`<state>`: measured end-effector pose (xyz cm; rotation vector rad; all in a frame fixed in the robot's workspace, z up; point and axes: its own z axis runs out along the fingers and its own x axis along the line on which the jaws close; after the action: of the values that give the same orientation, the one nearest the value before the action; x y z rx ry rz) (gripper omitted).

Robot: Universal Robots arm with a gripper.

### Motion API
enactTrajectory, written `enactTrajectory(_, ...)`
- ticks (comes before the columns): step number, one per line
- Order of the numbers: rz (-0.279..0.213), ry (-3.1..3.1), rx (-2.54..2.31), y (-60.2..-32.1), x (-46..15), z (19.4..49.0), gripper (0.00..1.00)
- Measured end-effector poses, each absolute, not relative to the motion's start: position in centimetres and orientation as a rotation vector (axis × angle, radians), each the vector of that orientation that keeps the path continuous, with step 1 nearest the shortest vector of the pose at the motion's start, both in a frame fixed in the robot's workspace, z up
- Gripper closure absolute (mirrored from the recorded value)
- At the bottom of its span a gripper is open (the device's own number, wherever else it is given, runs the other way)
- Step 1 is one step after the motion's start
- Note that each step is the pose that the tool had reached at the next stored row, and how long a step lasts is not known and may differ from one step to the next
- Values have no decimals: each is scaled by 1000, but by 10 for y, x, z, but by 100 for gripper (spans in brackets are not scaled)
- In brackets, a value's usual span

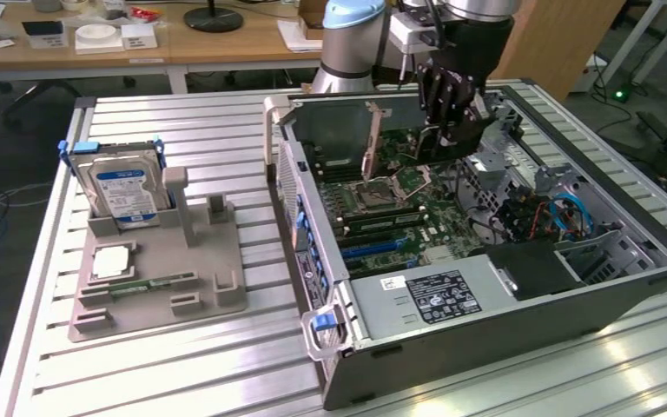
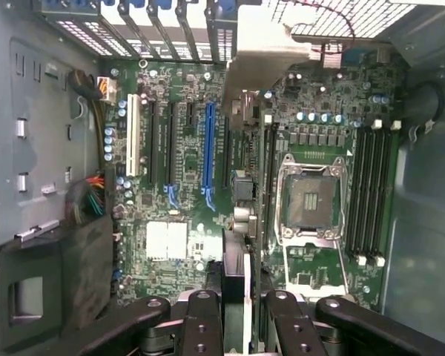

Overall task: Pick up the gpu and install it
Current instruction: 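Insert the gpu into the slot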

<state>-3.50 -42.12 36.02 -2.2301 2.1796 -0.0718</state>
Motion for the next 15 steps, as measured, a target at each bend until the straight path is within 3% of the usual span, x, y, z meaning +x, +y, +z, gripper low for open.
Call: enactTrajectory(15, -64, 2239, -2181, -432, -43, 348, 73)
